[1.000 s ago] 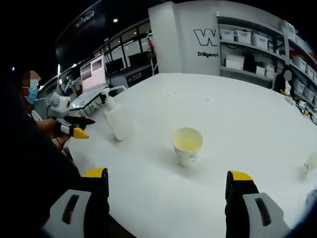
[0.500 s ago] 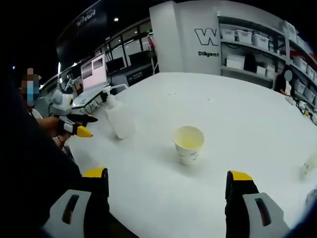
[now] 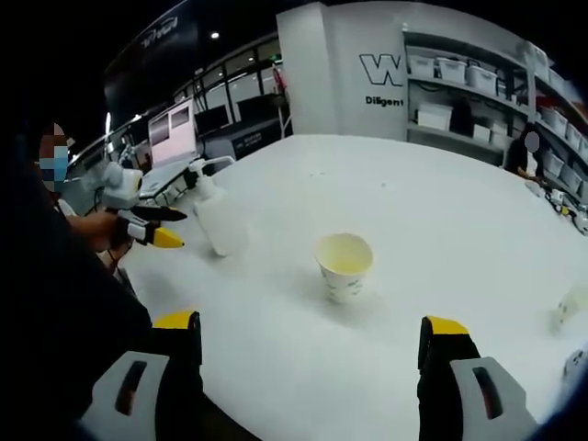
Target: Hold the bottle steady, press the pump all the way down and release, and repeat the specified number of times to dispense into the cup
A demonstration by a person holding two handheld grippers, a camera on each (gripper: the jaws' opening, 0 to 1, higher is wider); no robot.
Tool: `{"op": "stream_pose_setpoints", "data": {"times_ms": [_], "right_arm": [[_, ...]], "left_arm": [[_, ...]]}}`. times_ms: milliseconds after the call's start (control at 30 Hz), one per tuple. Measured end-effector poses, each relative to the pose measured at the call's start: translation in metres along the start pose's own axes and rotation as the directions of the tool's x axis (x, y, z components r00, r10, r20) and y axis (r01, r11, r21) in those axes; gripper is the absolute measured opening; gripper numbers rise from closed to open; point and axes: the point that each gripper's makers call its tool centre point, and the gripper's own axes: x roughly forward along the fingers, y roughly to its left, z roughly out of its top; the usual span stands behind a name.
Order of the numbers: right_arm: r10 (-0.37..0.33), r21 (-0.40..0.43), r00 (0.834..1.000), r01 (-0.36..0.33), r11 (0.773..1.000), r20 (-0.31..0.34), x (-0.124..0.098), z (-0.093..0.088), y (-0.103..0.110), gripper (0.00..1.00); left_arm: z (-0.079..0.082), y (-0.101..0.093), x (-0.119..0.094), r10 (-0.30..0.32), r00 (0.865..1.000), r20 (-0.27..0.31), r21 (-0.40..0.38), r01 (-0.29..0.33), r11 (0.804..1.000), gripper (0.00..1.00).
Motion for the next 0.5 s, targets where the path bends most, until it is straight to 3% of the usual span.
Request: {"op": "stream_pose_setpoints", "data": {"times_ms": [500], "right_arm": [[-0.02, 0.01, 1.0, 0.02, 1.0, -0.005, -0.008, -0.009, -0.002, 0.99]], "left_arm": [[0.014, -0.002, 0.018, 0.032, 0.999, 0.043, 0.045, -0.034, 0.998, 0.89]]}}
